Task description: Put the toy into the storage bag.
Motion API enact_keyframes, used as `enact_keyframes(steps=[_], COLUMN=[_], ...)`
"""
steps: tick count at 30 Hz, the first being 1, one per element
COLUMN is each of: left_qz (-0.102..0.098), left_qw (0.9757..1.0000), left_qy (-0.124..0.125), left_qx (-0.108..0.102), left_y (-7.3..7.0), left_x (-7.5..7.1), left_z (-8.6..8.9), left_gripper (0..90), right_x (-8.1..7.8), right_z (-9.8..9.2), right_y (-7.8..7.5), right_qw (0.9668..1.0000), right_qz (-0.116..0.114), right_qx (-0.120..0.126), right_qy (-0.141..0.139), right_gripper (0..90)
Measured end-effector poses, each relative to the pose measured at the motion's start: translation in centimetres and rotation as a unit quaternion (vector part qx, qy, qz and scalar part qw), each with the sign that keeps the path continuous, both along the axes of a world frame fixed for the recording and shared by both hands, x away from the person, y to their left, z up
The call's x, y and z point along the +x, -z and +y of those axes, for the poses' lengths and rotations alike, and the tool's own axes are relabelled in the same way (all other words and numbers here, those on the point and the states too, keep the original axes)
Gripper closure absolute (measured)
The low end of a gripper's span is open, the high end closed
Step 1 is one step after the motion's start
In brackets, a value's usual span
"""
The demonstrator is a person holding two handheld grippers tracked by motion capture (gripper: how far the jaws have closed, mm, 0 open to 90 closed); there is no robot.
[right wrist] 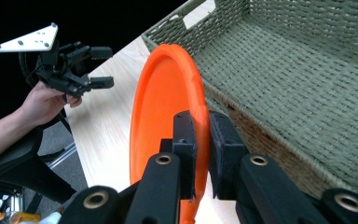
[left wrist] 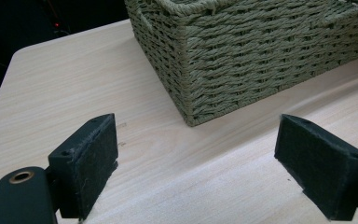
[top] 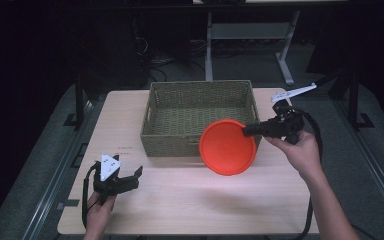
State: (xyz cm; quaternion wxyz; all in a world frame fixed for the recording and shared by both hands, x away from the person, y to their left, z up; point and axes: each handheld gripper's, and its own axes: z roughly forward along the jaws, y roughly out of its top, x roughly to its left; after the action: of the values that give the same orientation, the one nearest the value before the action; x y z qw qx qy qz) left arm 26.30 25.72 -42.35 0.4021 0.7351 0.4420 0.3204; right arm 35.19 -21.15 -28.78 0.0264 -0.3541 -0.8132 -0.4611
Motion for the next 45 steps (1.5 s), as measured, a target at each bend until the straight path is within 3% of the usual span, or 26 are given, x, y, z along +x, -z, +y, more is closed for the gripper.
enact_keyframes(steps=[8,20,45], left_qz=[-0.001,-0.001,0.000], left_qw=[1.0000,1.0000,1.0000], left_qy=[0.000,0.002,0.002], left_qx=[0.000,0.002,0.000], left_y=[-0.1,0.0,-0.1], left_x=[0.0,-0.1,-0.1], left_z=[0.1,0.0,0.0], left_gripper=[12.8,12.8,12.8], right_x=[1.3,3.6,7.2], right_z=[-0.3,0.2,1.1], right_y=[-1.4,-2.7,-3.0], right_qw=[0.9999,0.9996,0.9979], right_qz=[-0.004,0.000,0.016], right_qx=[0.013,-0.001,-0.005], right_qy=[0.011,0.029,0.062], right_gripper=[81.8,81.8,81.7])
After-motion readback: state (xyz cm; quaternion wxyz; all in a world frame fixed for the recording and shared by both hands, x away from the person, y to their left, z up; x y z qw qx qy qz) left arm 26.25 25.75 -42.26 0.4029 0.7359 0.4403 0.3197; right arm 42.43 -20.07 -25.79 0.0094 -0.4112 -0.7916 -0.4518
